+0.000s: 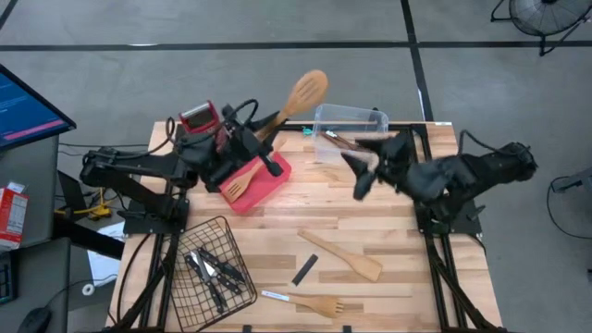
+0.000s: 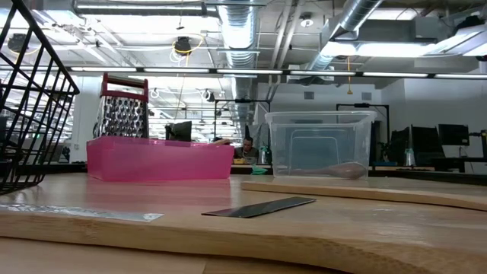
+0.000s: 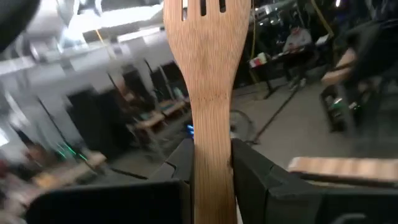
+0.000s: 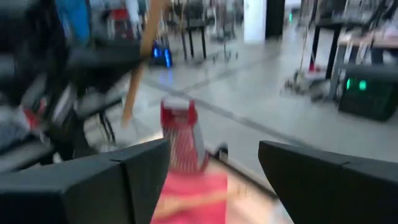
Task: Pick & Place Kitchen Items
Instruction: Put the wooden serving spoon into the transparent bin
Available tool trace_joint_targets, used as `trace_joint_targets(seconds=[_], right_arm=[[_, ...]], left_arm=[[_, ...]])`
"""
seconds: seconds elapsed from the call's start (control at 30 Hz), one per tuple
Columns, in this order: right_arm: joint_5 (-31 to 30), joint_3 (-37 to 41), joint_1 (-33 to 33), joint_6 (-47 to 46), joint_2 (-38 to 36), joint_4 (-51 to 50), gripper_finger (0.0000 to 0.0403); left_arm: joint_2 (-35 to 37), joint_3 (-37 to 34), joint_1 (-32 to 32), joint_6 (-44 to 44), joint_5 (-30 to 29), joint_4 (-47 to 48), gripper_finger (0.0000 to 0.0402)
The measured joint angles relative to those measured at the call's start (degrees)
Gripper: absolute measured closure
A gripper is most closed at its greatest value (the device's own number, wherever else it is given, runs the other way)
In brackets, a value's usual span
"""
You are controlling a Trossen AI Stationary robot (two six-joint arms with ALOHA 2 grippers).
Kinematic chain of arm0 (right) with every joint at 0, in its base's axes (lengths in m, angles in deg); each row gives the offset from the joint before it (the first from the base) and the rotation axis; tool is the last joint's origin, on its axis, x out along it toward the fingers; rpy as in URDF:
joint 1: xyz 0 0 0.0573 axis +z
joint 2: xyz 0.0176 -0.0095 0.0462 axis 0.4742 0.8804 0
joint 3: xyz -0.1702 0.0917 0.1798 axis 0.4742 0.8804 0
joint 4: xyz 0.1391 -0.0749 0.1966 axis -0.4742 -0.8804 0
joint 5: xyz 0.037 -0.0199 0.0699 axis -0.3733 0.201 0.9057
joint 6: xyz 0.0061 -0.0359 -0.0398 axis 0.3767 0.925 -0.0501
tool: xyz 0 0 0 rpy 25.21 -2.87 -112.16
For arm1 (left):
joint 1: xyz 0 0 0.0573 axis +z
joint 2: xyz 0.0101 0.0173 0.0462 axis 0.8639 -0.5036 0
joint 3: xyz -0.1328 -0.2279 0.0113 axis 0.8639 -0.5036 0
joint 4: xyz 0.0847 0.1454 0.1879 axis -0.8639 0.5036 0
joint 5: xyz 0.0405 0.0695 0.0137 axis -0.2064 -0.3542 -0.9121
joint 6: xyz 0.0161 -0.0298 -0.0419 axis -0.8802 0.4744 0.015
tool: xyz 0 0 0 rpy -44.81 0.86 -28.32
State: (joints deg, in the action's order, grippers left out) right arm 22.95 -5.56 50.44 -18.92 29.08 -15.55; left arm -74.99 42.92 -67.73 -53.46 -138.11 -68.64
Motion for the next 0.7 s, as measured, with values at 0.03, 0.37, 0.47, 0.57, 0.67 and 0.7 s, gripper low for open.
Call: trace_joint_targets(seconds=[0.03, 0.37, 0.47, 0.57, 0.67, 0.7], right_arm=[[1.22, -0.02, -1.55, 3.1, -0.05, 3.49, 0.0143], [18.89, -0.08, -16.79, 9.11, 1.45, 17.96, 0.0142], [24.21, 0.0, -19.09, 9.1, 2.39, 21.63, 0.0142], [26.72, 0.01, -19.93, 9.11, 3.27, 23.66, 0.0142], [27.34, -0.04, -19.99, 9.11, 4.74, 25.2, 0.0142], [27.39, 0.01, -19.99, 9.11, 4.95, 24.98, 0.0142]], left_arm=[[0.0, 0.0, 0.0, 3.22, 0.03, 0.47, 0.0353], [-1.84, 0.13, -0.37, 13.75, 0.47, 0.96, 0.0353], [-3.38, 0.15, -0.08, 13.73, 0.11, 0.73, 0.0353], [-4.87, 0.05, 0.08, 13.65, -1.13, 0.85, 0.0353], [-5.87, 0.07, 0.42, 13.59, -0.94, 0.9, 0.0353], [-6.2, 0.07, 0.42, 13.59, -0.92, 1.06, 0.0353]])
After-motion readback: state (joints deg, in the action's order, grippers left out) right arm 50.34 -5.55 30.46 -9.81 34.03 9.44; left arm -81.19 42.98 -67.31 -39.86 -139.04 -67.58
